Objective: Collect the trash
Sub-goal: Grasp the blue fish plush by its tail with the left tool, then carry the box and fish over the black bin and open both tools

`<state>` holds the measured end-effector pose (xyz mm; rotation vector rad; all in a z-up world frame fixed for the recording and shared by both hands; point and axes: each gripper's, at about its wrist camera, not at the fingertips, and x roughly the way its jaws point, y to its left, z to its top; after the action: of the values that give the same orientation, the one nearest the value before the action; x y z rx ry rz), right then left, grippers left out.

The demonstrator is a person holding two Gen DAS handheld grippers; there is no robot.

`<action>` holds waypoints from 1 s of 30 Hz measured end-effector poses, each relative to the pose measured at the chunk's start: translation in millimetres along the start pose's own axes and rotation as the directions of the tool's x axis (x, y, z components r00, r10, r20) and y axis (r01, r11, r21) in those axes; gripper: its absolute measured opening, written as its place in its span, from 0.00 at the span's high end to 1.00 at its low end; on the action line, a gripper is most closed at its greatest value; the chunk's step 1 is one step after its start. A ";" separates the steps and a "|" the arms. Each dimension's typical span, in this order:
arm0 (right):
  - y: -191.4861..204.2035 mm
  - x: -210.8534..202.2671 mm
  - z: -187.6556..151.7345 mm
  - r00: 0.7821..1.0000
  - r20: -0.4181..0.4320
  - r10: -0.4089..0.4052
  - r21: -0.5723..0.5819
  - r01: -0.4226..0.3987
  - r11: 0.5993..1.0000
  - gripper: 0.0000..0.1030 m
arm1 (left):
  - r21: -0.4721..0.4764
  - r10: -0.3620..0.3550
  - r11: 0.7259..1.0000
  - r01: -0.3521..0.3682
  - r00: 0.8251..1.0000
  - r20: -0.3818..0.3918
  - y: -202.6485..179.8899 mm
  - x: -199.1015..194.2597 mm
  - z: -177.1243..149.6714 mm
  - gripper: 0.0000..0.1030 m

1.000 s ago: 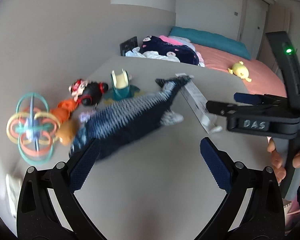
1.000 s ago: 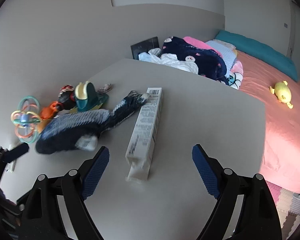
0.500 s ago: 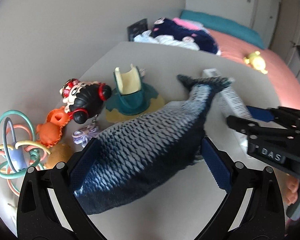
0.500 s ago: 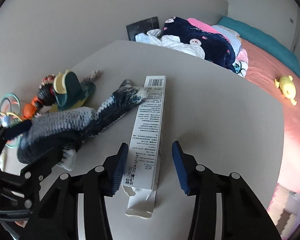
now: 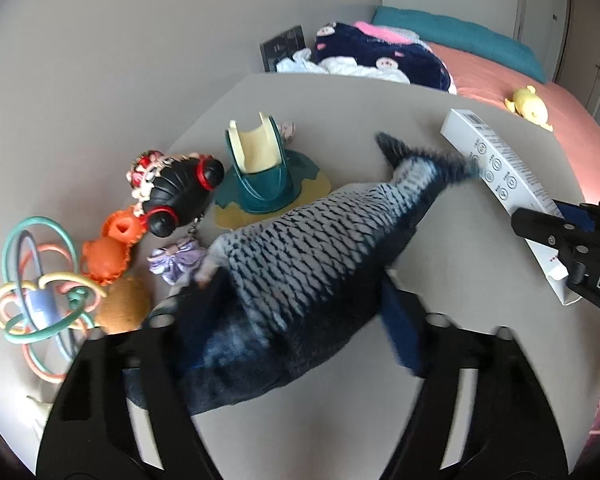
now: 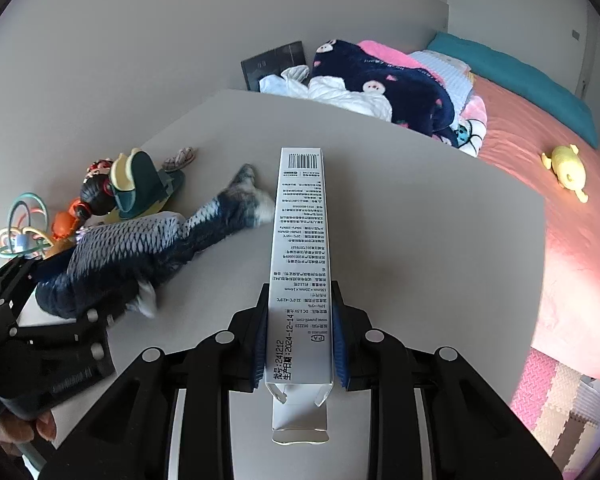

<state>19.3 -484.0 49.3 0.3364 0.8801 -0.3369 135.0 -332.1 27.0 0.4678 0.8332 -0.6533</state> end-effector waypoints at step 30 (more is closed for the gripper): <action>-69.4 -150.7 -74.8 0.975 0.197 0.102 0.119 -0.127 0.985 0.73 | -0.080 -0.093 0.991 0.108 0.980 0.173 -54.6 -130.1 -60.3 0.97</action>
<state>-150.5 -492.6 114.3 0.4664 0.6490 -0.3148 0.8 -289.4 87.9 0.2863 0.7250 -0.7359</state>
